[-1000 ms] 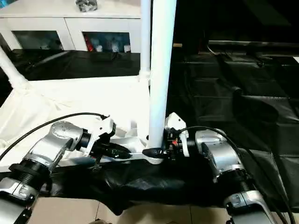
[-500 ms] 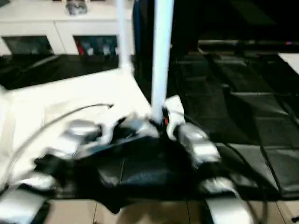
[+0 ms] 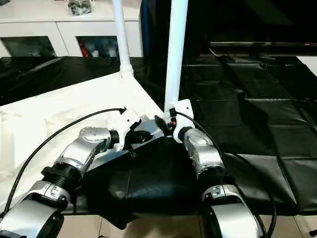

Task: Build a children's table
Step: Rotate leg to tighten

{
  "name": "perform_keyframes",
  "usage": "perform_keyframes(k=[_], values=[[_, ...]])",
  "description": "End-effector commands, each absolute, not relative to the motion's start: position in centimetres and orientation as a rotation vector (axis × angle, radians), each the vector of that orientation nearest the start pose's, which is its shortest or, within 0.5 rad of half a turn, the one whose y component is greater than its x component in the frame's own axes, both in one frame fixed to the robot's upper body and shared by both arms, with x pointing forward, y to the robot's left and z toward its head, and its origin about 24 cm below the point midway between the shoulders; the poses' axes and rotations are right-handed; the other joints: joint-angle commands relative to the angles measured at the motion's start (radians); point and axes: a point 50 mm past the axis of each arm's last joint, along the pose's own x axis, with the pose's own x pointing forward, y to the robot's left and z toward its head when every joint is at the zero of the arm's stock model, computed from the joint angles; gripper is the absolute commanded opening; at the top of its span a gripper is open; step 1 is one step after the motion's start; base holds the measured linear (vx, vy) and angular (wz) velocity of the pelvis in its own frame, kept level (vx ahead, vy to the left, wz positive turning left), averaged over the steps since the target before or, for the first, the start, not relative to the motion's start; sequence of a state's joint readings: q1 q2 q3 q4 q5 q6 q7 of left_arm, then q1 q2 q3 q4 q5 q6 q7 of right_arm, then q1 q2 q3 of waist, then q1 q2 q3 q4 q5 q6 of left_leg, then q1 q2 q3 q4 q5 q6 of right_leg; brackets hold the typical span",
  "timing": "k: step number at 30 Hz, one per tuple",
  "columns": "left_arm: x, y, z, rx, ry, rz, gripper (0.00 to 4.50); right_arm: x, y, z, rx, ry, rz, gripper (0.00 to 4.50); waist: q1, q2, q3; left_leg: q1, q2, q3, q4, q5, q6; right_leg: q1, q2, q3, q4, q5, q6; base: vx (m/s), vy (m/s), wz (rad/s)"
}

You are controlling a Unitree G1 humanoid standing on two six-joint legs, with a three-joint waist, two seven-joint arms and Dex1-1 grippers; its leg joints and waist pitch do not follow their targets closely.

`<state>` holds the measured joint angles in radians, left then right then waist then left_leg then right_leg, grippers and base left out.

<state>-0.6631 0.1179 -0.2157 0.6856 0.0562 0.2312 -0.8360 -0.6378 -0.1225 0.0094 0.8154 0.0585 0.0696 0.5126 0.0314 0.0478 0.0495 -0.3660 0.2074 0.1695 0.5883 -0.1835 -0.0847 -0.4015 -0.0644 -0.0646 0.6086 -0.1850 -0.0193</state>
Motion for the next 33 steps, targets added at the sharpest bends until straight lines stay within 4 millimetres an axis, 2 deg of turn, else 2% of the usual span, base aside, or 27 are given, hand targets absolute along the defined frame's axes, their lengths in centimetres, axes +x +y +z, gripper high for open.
perform_keyframes(k=[1,2,4,6,7,8,9,11,12,16,17,20,22,26,30,33], values=[[33.4,5.3,5.7,0.257,0.345,-1.13,0.0,34.1,-11.1,3.0,-0.082,0.325,0.716,4.06,0.001,-0.017,-0.063,0.001,0.014,0.002,-0.062,-0.187,0.073,0.056,-0.065,0.041,-0.086,-0.221,-0.213,0.0,0.0,0.0],[33.3,5.3,5.7,0.258,0.346,-1.133,0.0,34.1,-11.9,3.2,-0.095,0.317,0.727,4.06,0.004,-0.016,-0.064,0.0,0.014,0.001,-0.061,-0.176,0.077,0.058,-0.066,0.041,-0.084,-0.209,-0.215,0.0,0.0,0.0],[33.3,5.4,5.6,0.263,0.346,-1.14,0.0,33.8,-13.5,3.7,-0.125,0.303,0.752,4.06,0.014,-0.018,-0.069,0.004,0.017,0.005,-0.055,-0.139,0.103,0.058,-0.065,0.044,-0.077,-0.127,-0.234,0.0,0.0,0.0],[33.1,5.5,5.5,0.263,0.347,-1.151,0.0,33.2,-16.8,4.9,-0.152,0.275,0.794,4.06,0.022,-0.013,-0.07,0.001,0.016,0.005,-0.052,-0.116,0.119,0.062,-0.063,0.042,-0.071,-0.076,-0.247,0.0,0.0,0.0],[33.1,5.5,5.5,0.263,0.347,-1.151,0.0,33.2,-16.8,4.9,-0.152,0.275,0.794,4.06,0.025,-0.016,-0.07,0.001,0.016,0.006,-0.052,-0.117,0.127,0.064,-0.063,0.042,-0.072,-0.065,-0.245,0.0,0.0,0.0],[33.0,5.6,5.4,0.264,0.349,-1.16,0.0,32.7,-18.4,5.5,-0.163,0.271,0.815,4.06,0.026,-0.012,-0.071,-0.002,0.015,0.004,-0.051,-0.111,0.132,0.064,-0.065,0.041,-0.068,-0.055,-0.253,0.0,0.0,0.0],[32.8,5.8,5.2,0.271,0.35,-1.179,0.0,31.7,-20.9,6.5,-0.177,0.278,0.846,4.06,0.031,-0.01,-0.069,0.0,0.016,0.005,-0.049,-0.12,0.14,0.067,-0.062,0.04,-0.073,-0.058,-0.246,0.0,0.0,0.0],[32.7,5.9,5.2,0.276,0.349,-1.192,0.0,31.0,-22.2,7.0,-0.184,0.289,0.865,4.06,0.034,-0.019,-0.07,-0.002,0.016,0.005,-0.047,-0.118,0.15,0.07,-0.061,0.04,-0.072,-0.058,-0.246,0.0,0.0,0.0],[32.7,6.0,5.1,0.276,0.351,-1.193,0.0,30.4,-23.1,7.2,-0.185,0.301,0.874,4.06,0.034,-0.018,-0.07,-0.006,0.012,0.005,-0.046,-0.114,0.152,0.072,-0.061,0.037,-0.073,-0.077,-0.238,0.0,0.0,0.0],[32.5,6.1,5.1,0.278,0.348,-1.215,0.0,29.6,-23.9,7.2,-0.169,0.318,0.871,4.06,0.026,-0.021,-0.064,-0.003,0.009,0.006,-0.047,-0.154,0.14,0.062,-0.061,0.032,-0.093,-0.234,-0.201,0.0,0.0,0.0],[32.5,6.0,5.1,0.276,0.346,-1.219,0.0,29.4,-23.8,7.1,-0.167,0.317,0.873,4.06,0.026,-0.02,-0.064,-0.002,0.011,0.006,-0.048,-0.155,0.139,0.061,-0.062,0.033,-0.095,-0.246,-0.198,0.0,0.0,0.0],[32.2,5.9,5.2,0.273,0.337,-1.261,0.0,29.4,-23.3,7.2,-0.133,0.3,0.865,4.06,0.028,-0.019,-0.065,-0.003,0.014,0.003,-0.051,-0.144,0.133,0.059,-0.062,0.032,-0.091,-0.235,-0.201,0.0,0.0,0.0],[31.6,5.9,5.3,0.28,0.326,-1.327,0.0,29.7,-22.8,7.6,-0.09,0.272,0.855,4.38,0.03,-0.017,-0.067,-0.001,0.016,0.002,-0.051,-0.13,0.135,0.058,-0.063,0.034,-0.088,-0.206,-0.207,0.0,0.0,0.0],[30.8,6.3,5.2,0.294,0.337,-1.421,0.0,29.9,-21.7,8.3,-0.051,0.237,0.89,4.47,0.035,-0.011,-0.069,0.0,0.02,0.003,-0.051,-0.118,0.134,0.057,-0.063,0.035,-0.08,-0.155,-0.225,0.0,0.0,0.0],[30.4,7.2,5.2,0.321,0.357,-1.466,0.0,29.3,-20.7,7.8,-0.134,0.285,0.981,4.47,0.039,-0.008,-0.067,0.001,0.02,0.002,-0.054,-0.137,0.115,0.057,-0.065,0.036,-0.079,-0.165,-0.221,0.0,0.0,0.0],[30.4,7.8,5.3,0.336,0.365,-1.472,0.0,28.8,-20.2,7.3,-0.16,0.32,1.039,4.47,0.04,-0.01,-0.066,0.003,0.02,0.004,-0.055,-0.143,0.107,0.056,-0.065,0.037,-0.082,-0.179,-0.215,0.0,0.0,0.0]])
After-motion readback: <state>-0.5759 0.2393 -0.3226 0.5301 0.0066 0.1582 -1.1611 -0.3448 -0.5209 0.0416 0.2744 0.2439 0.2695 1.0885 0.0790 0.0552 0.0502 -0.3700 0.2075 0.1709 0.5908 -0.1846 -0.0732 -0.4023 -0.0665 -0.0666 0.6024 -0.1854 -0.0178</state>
